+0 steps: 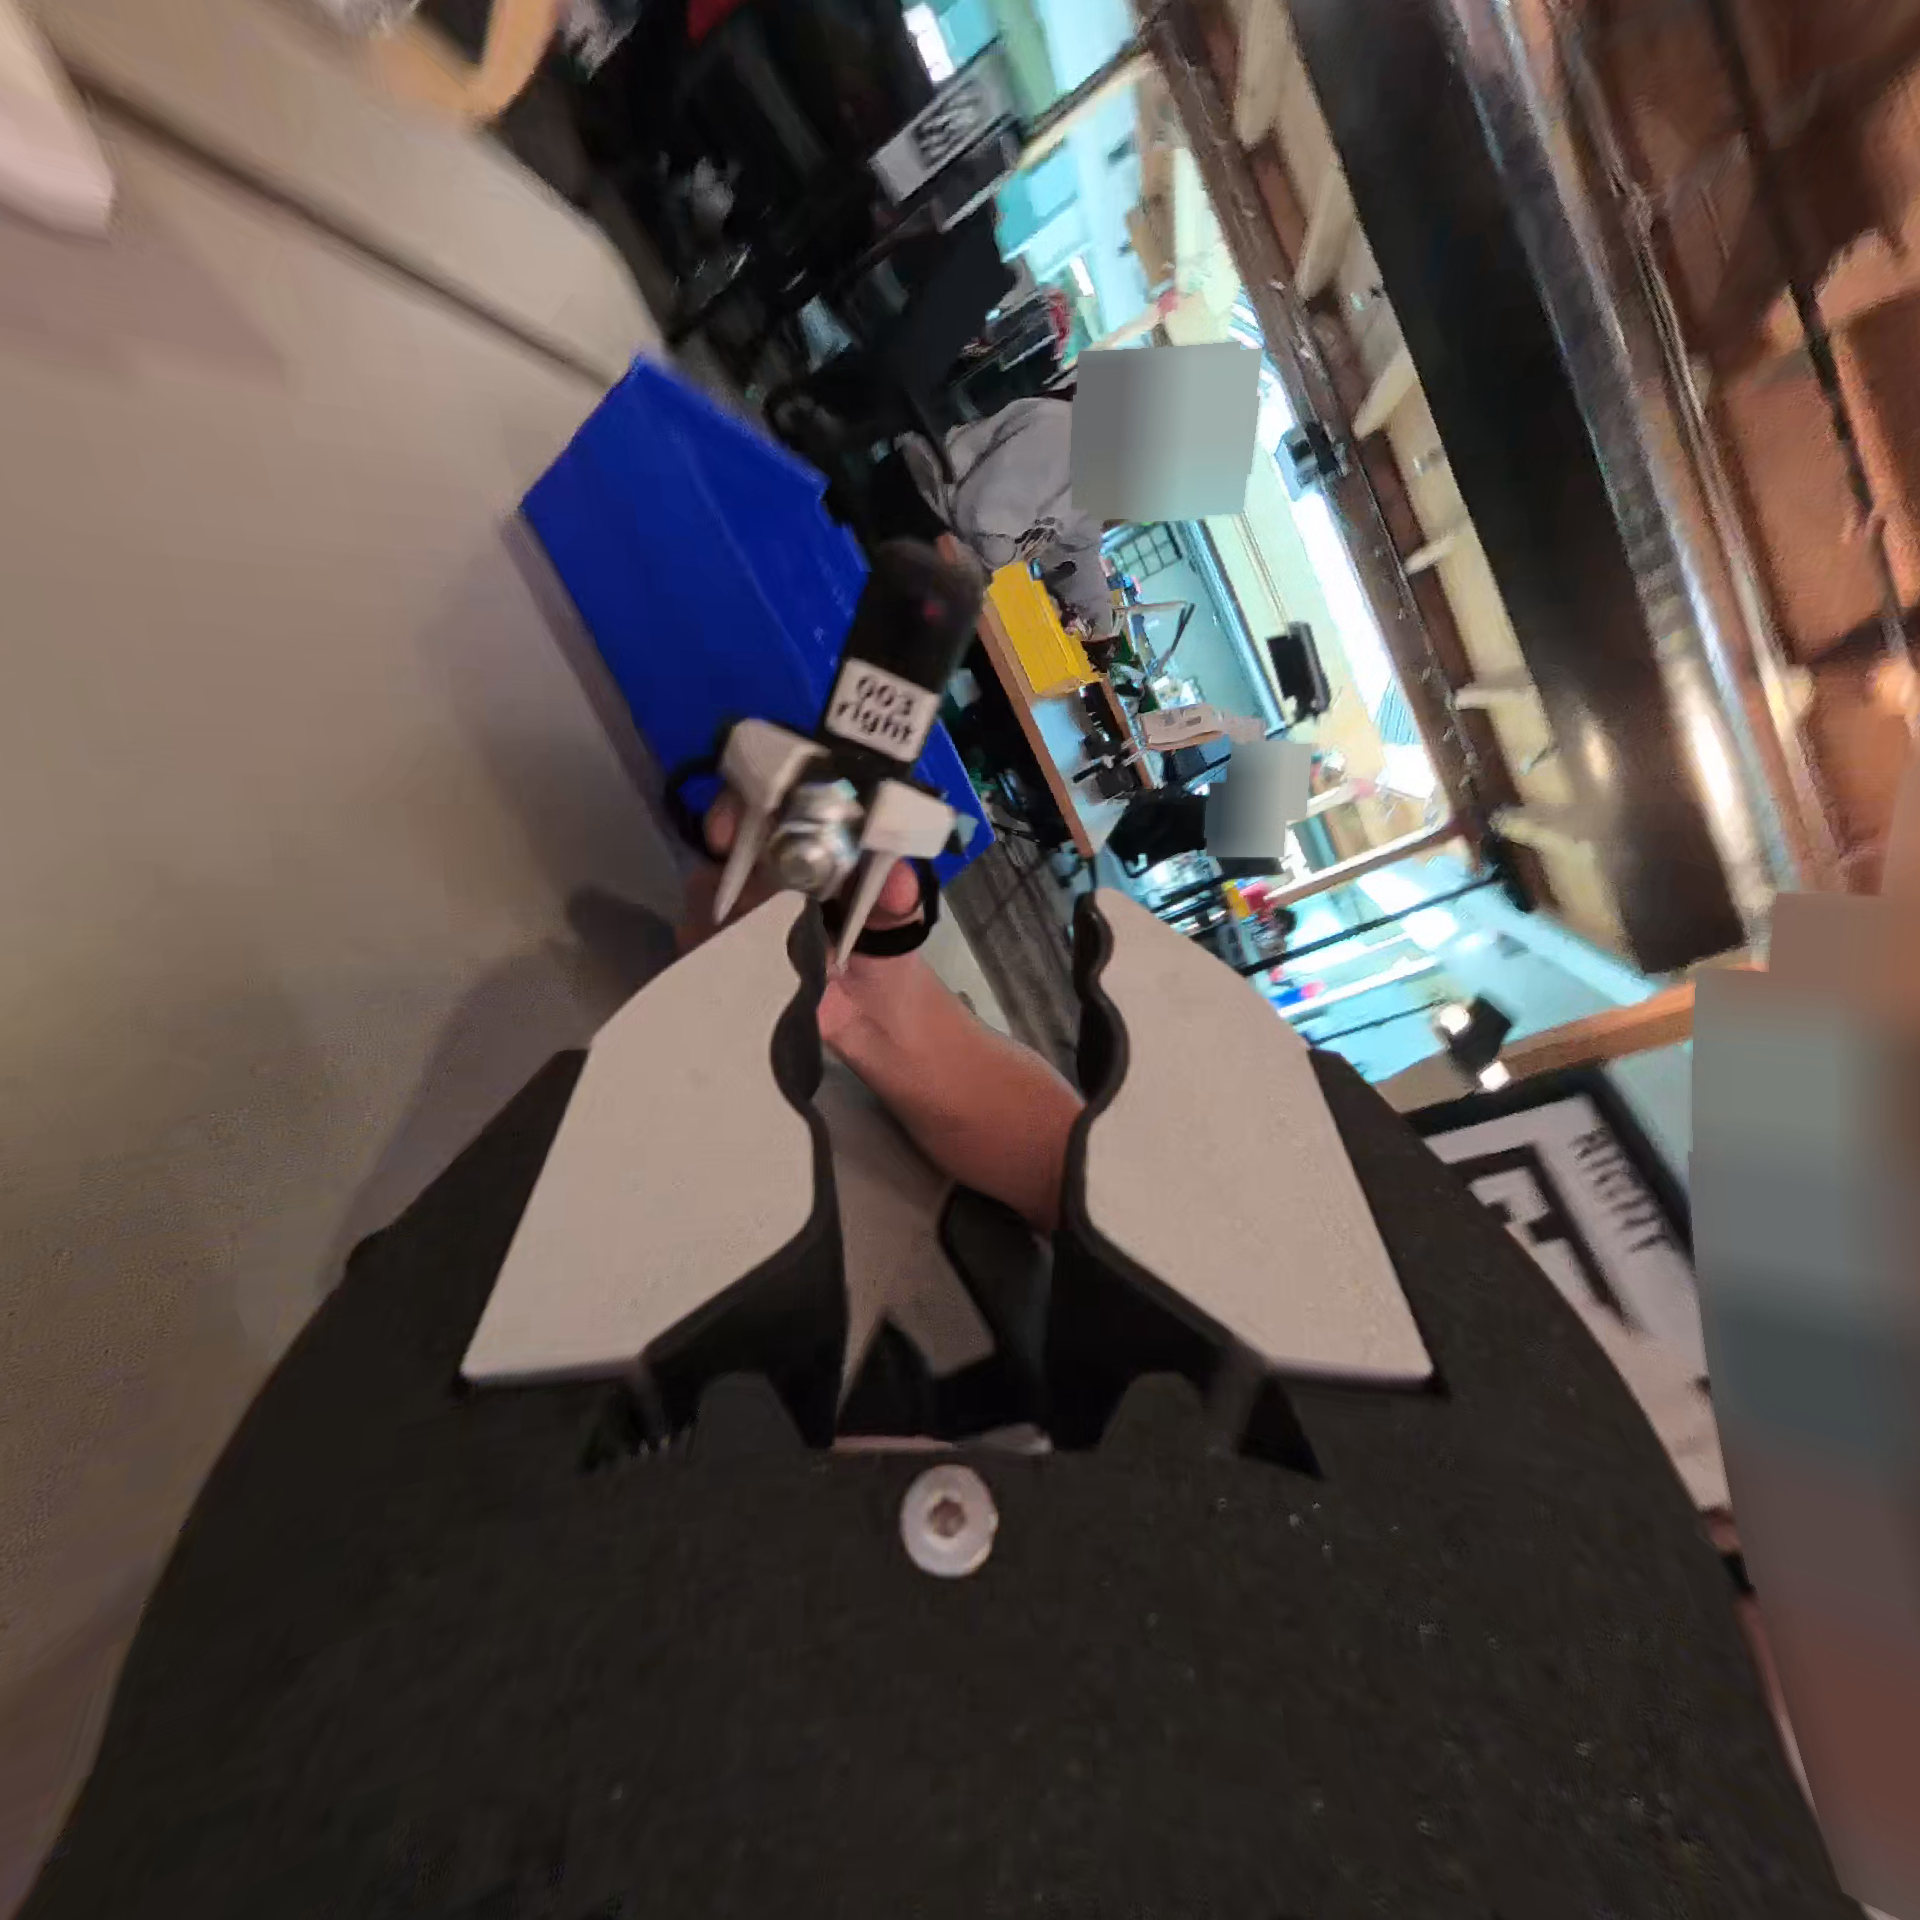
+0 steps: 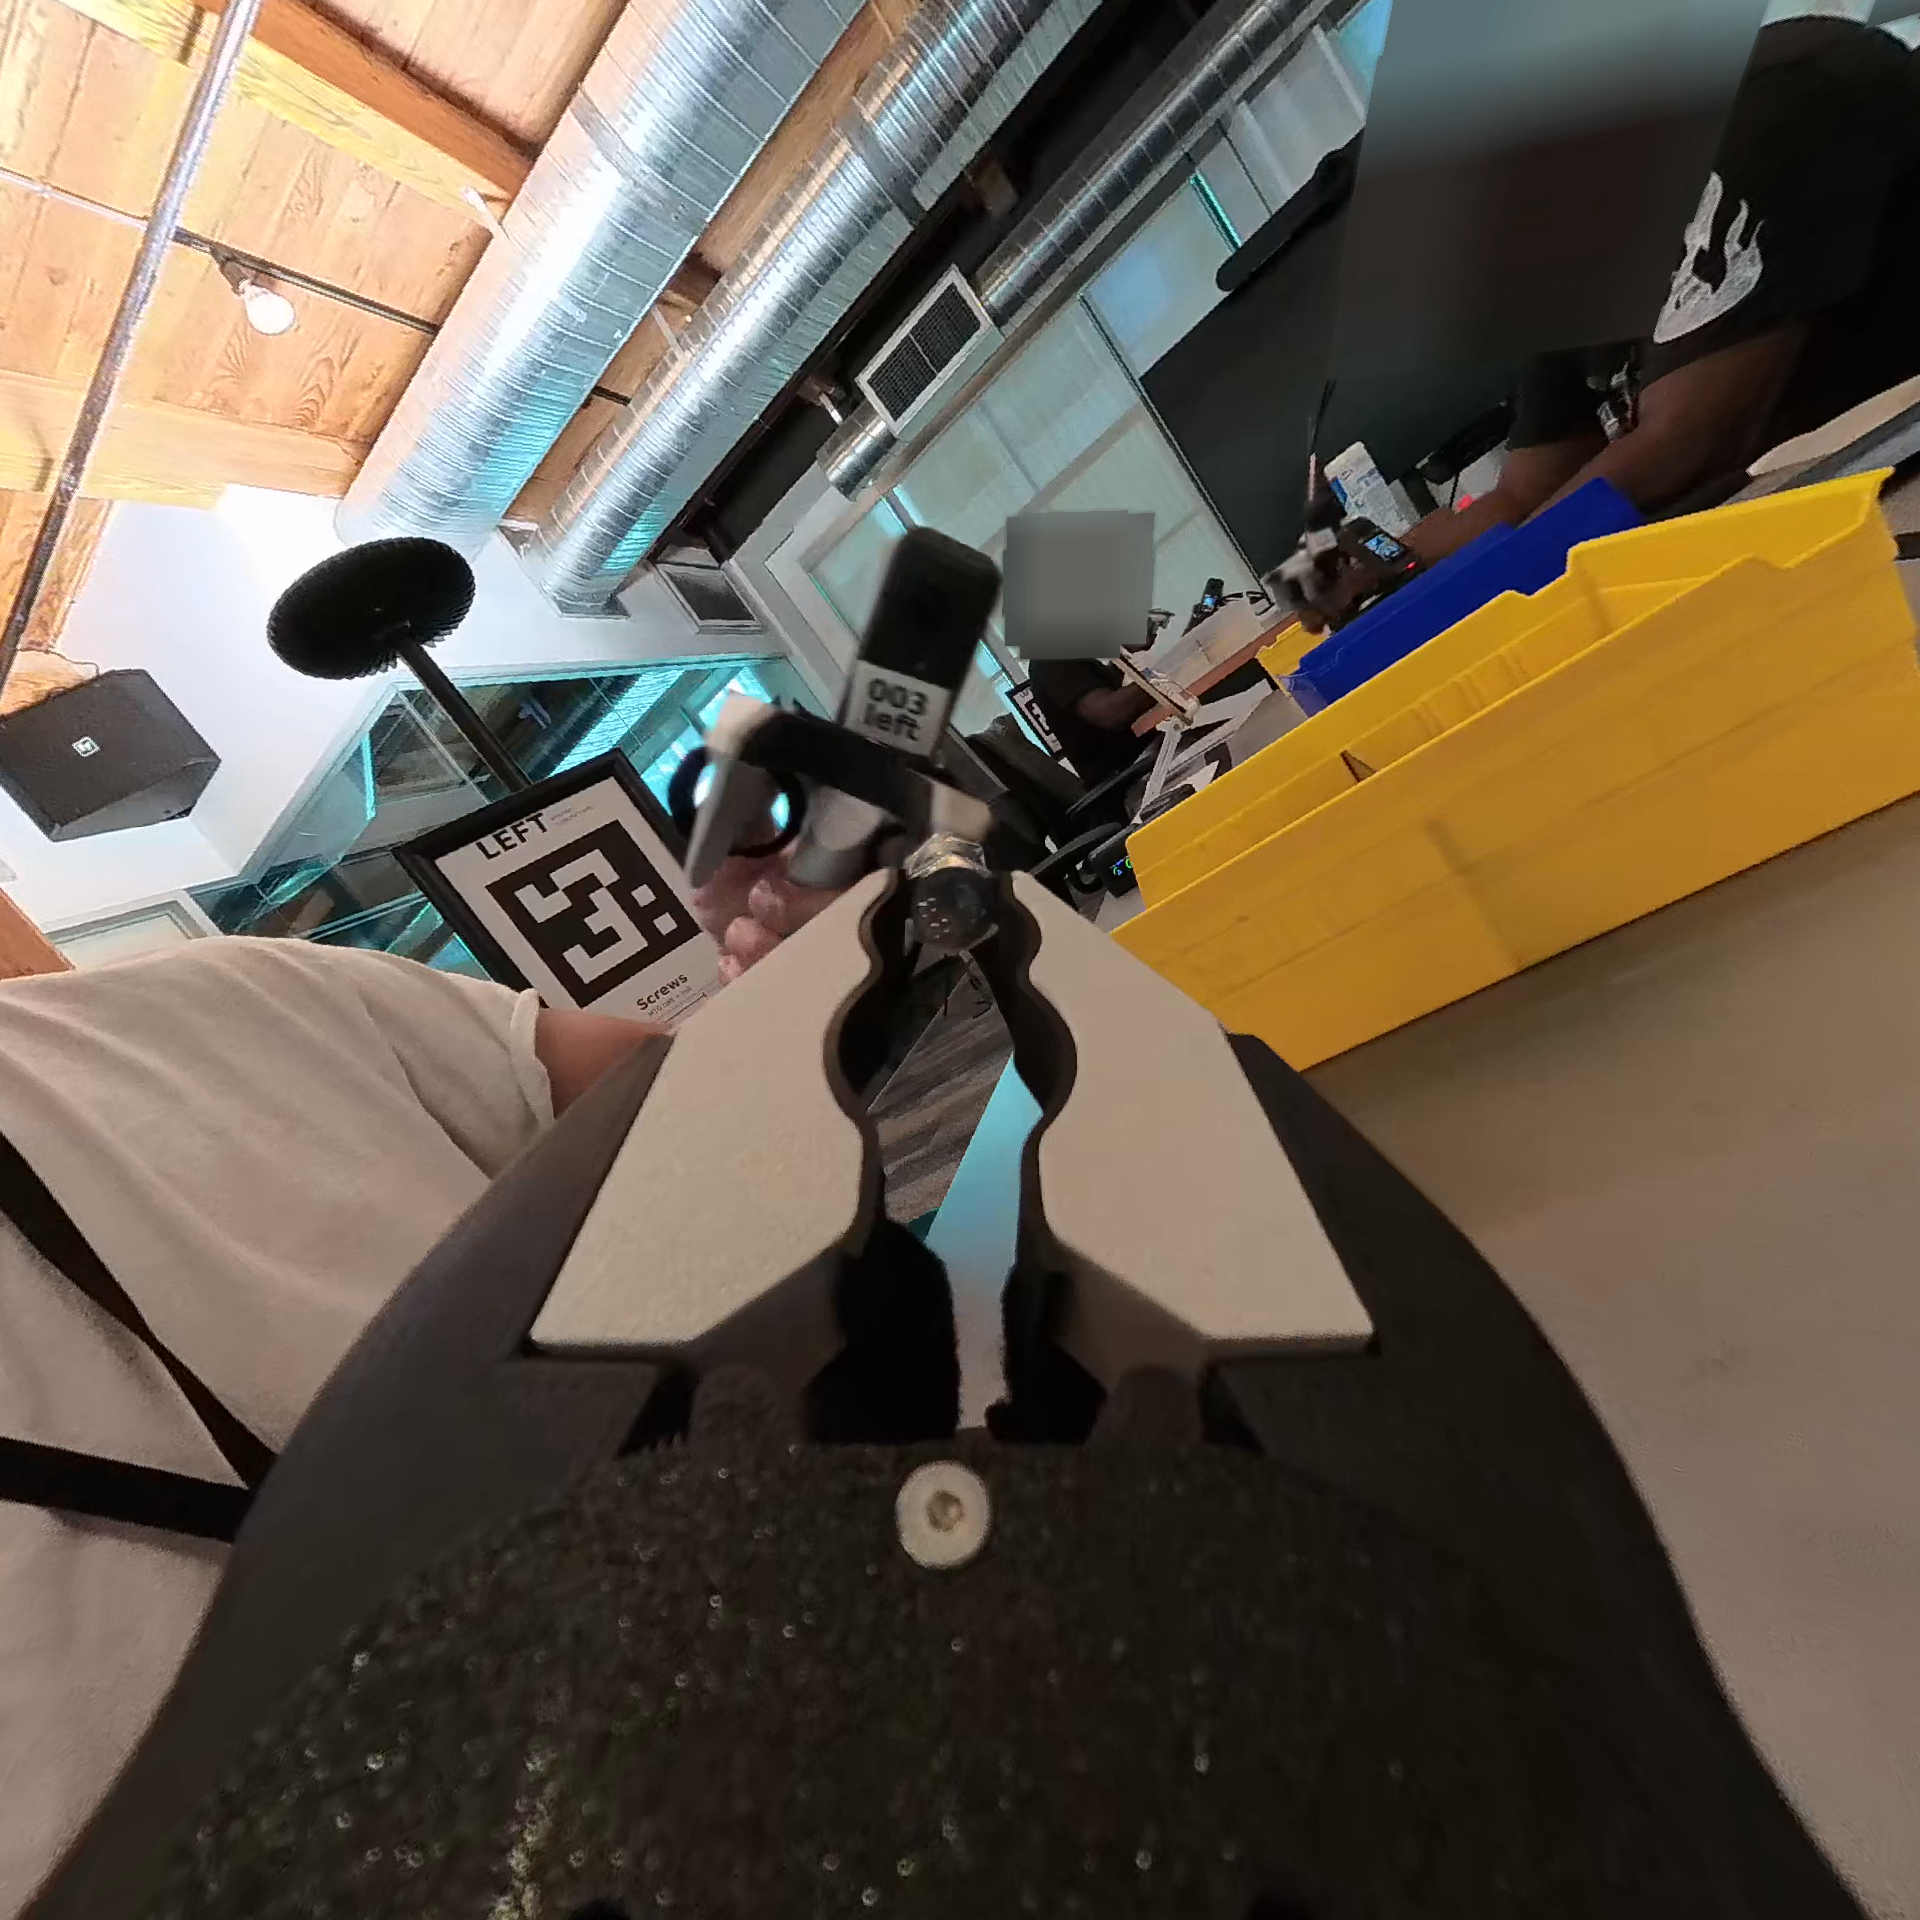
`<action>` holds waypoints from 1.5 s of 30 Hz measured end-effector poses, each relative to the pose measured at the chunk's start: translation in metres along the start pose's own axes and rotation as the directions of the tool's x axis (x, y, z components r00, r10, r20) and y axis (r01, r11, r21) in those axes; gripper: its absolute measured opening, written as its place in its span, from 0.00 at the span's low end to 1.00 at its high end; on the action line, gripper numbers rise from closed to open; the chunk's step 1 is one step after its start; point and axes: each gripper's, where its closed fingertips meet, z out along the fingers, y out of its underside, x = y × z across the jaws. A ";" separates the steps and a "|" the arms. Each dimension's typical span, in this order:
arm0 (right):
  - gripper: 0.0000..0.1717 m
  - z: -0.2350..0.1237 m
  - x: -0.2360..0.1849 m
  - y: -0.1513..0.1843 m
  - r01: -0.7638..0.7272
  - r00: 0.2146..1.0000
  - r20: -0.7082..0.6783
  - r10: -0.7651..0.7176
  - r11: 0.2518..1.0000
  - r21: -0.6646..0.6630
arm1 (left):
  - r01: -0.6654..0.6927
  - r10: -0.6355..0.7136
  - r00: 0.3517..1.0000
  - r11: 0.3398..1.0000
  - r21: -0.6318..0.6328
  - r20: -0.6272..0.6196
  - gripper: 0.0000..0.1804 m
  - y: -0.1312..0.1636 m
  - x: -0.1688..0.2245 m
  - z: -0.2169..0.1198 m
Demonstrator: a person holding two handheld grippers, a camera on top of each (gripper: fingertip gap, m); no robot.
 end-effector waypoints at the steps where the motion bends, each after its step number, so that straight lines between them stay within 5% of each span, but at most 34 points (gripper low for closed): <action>1: 0.10 0.001 -0.001 0.001 0.003 1.000 0.002 -0.003 1.000 -0.004 | 0.088 -0.088 0.996 0.996 -0.012 0.007 0.25 0.002 -0.008 0.001; 9: 0.10 0.006 -0.006 0.008 0.084 0.996 -0.018 -0.085 0.995 -0.054 | 0.355 -0.354 0.935 0.934 -0.045 0.036 0.22 0.009 -0.037 0.011; 17: 0.10 0.007 -0.008 0.007 0.104 0.994 -0.029 -0.105 0.993 -0.054 | 0.368 -0.373 0.927 0.924 -0.105 -0.027 0.09 0.014 -0.027 0.023; 20: 0.10 0.006 -0.010 0.004 0.092 0.996 -0.017 -0.093 0.995 -0.041 | 0.231 -0.235 0.972 0.964 -0.134 -0.014 0.09 0.013 -0.024 0.024; 23: 0.10 0.005 -0.015 -0.001 0.064 0.998 0.012 -0.064 0.998 -0.017 | -0.193 0.201 0.979 0.960 -0.202 0.019 0.09 0.014 -0.019 0.027; 25: 0.10 0.005 -0.019 -0.002 0.052 0.998 0.034 -0.052 0.999 -0.007 | -0.510 0.539 0.841 0.818 -0.264 0.043 0.09 0.015 -0.018 0.026; 29: 0.10 0.005 -0.021 -0.003 0.023 0.998 0.057 -0.023 1.000 0.001 | -0.878 0.960 0.279 0.264 -0.400 0.020 0.10 0.016 -0.021 0.025; 31: 0.10 0.005 -0.022 -0.003 0.012 0.997 0.070 -0.012 1.000 0.002 | -0.898 0.999 -0.033 -0.039 -0.438 -0.021 0.09 0.014 -0.021 0.025; 34: 0.10 0.005 -0.023 -0.004 0.003 0.997 0.074 -0.003 1.000 0.005 | -0.751 0.877 -0.472 -0.451 -0.483 -0.085 0.10 0.009 -0.020 0.024; 36: 0.09 0.004 -0.022 -0.004 0.002 0.997 0.071 -0.003 1.000 0.004 | -0.576 0.715 -0.688 -0.640 -0.508 -0.122 0.10 0.006 -0.021 0.024; 37: 0.09 0.004 -0.021 -0.004 0.000 0.998 0.070 0.000 1.000 0.003 | -0.515 0.656 -0.744 -0.685 -0.515 -0.128 0.09 0.005 -0.021 0.024; 38: 0.09 0.004 -0.020 -0.003 -0.001 0.998 0.068 0.001 1.000 -0.001 | -0.498 0.639 -0.759 -0.693 -0.522 -0.125 0.09 0.006 -0.023 0.024; 40: 0.10 0.004 -0.018 -0.002 0.003 0.998 0.059 -0.003 1.000 -0.006 | -0.571 0.730 -0.674 -0.610 -0.550 -0.110 0.15 0.012 -0.027 0.021; 43: 0.10 0.003 -0.019 -0.004 0.004 0.998 0.062 -0.004 1.000 0.001 | -0.728 0.888 -0.460 -0.383 -0.568 -0.009 0.22 0.017 -0.025 0.012; 45: 0.09 0.003 -0.017 -0.003 0.026 0.999 0.044 -0.026 1.000 -0.004 | -0.851 0.977 -0.193 -0.121 -0.512 0.089 0.24 0.021 -0.017 0.006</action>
